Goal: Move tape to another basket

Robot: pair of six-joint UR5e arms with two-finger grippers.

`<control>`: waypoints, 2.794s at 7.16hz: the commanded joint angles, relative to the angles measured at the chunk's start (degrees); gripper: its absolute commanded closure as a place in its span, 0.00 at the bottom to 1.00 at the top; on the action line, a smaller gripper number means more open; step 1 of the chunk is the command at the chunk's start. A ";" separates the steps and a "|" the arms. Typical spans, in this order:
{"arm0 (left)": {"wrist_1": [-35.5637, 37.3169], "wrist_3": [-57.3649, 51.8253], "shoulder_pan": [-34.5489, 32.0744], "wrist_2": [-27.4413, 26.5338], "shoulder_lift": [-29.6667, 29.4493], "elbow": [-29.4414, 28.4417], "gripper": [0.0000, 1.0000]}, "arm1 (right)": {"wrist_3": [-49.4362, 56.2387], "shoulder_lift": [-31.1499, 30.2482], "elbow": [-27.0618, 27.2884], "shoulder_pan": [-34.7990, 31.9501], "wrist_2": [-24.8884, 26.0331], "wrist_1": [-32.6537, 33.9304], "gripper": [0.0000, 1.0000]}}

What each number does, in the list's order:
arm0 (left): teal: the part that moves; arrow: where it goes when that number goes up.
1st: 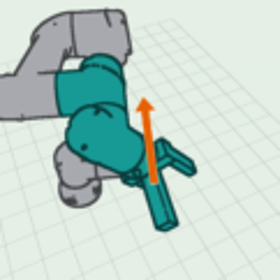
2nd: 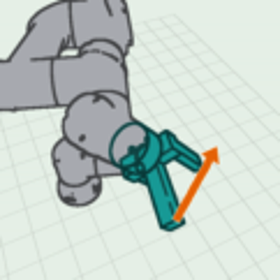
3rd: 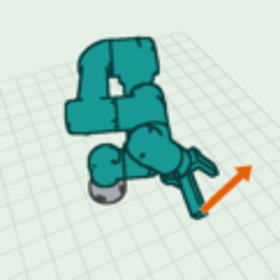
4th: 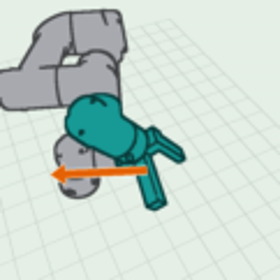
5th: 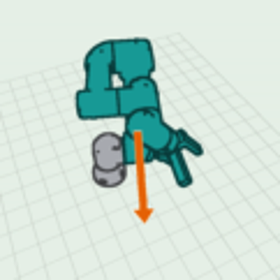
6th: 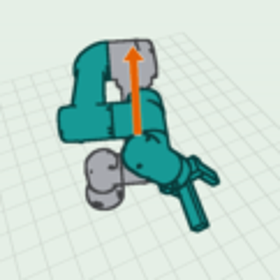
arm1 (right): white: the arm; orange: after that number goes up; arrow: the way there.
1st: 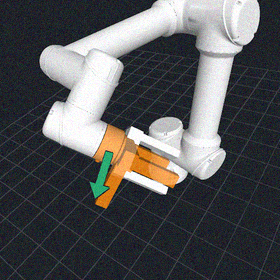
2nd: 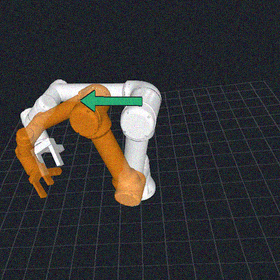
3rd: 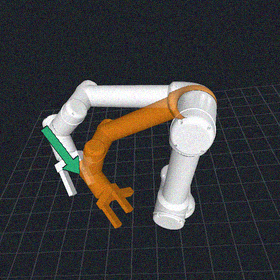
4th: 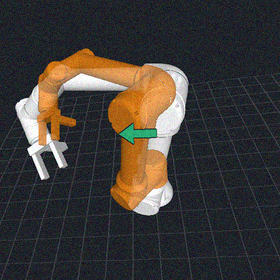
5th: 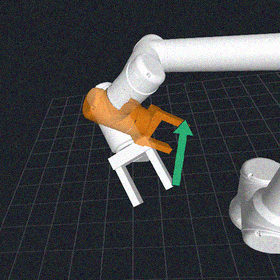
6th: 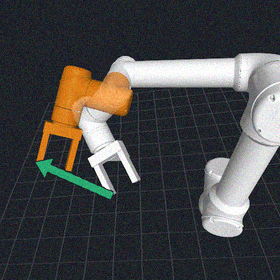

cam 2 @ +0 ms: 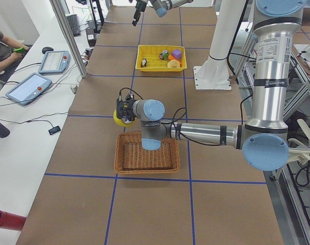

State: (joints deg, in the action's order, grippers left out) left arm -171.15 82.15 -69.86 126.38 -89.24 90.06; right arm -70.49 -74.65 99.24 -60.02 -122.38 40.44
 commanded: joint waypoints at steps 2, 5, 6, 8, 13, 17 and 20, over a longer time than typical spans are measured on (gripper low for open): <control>21.33 -20.11 -0.55 0.27 7.36 0.55 1.00 | 22.43 -9.34 2.35 -7.64 -0.66 11.03 0.00; 35.07 -23.97 2.26 0.35 6.72 1.69 1.00 | 28.65 -14.46 3.41 -11.52 -6.28 17.74 0.00; 40.40 -23.97 3.66 0.44 4.62 4.13 1.00 | 28.66 -15.16 3.33 -11.18 -6.29 17.74 0.00; 56.14 -27.63 5.42 1.41 1.00 8.72 1.00 | 28.66 -15.52 3.15 -11.08 -6.29 18.00 0.00; 56.36 -30.91 9.82 8.88 -0.32 0.82 1.00 | 28.66 -17.28 2.98 -10.30 -6.47 18.09 0.00; 56.19 -35.29 9.65 8.53 0.38 1.42 0.02 | 28.48 -17.10 2.97 -9.59 -6.47 18.09 0.00; 56.45 -46.05 0.72 8.71 0.29 6.00 0.02 | 28.74 -16.84 2.89 -9.67 -8.12 19.22 0.00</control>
State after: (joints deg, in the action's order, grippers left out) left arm -114.82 42.43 -65.01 135.06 -88.97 94.81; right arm -41.97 -91.54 102.26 -69.48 -129.26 58.80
